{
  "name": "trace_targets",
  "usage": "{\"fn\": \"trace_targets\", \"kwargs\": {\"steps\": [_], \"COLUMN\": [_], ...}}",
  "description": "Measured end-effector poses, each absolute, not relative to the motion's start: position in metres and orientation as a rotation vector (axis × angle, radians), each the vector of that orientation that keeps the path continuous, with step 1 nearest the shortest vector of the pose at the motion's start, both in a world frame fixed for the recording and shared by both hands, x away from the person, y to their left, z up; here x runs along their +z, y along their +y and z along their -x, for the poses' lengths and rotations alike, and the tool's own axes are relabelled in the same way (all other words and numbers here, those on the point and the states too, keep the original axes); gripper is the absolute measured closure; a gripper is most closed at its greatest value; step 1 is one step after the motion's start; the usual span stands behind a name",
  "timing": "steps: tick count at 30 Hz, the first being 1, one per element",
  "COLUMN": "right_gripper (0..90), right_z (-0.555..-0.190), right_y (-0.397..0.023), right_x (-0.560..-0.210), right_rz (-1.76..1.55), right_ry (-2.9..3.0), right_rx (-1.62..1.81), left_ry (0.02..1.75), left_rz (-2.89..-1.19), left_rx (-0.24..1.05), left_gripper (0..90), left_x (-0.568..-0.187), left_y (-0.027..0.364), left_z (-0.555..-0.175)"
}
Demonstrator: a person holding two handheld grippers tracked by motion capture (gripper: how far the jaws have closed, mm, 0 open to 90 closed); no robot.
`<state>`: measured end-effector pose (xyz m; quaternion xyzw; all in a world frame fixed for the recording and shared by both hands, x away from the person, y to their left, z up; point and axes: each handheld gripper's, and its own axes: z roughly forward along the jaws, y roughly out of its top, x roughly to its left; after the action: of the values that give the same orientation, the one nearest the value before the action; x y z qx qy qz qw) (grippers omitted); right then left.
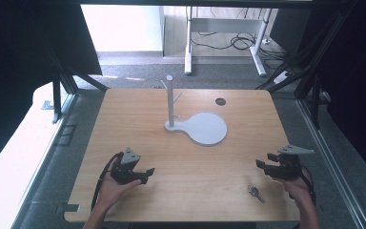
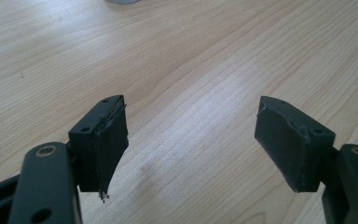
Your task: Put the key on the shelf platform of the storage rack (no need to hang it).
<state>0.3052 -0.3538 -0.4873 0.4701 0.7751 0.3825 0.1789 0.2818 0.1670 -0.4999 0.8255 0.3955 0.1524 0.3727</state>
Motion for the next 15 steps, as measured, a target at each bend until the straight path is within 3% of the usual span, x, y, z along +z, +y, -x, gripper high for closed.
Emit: {"fn": "trace_targets", "kwargs": {"steps": [15], "right_gripper": [40.9], "right_z": [-0.303], "right_y": [-0.353], "right_x": [-0.454], "right_rz": [-1.320], "right_ry": [2.285], "right_rx": [0.989], "left_ry": [1.010], "left_rz": [-2.128], "left_rx": [0.381], "left_gripper": [25.7], "left_x": [-0.500], "left_y": [0.166], "left_z": [-0.282]}}
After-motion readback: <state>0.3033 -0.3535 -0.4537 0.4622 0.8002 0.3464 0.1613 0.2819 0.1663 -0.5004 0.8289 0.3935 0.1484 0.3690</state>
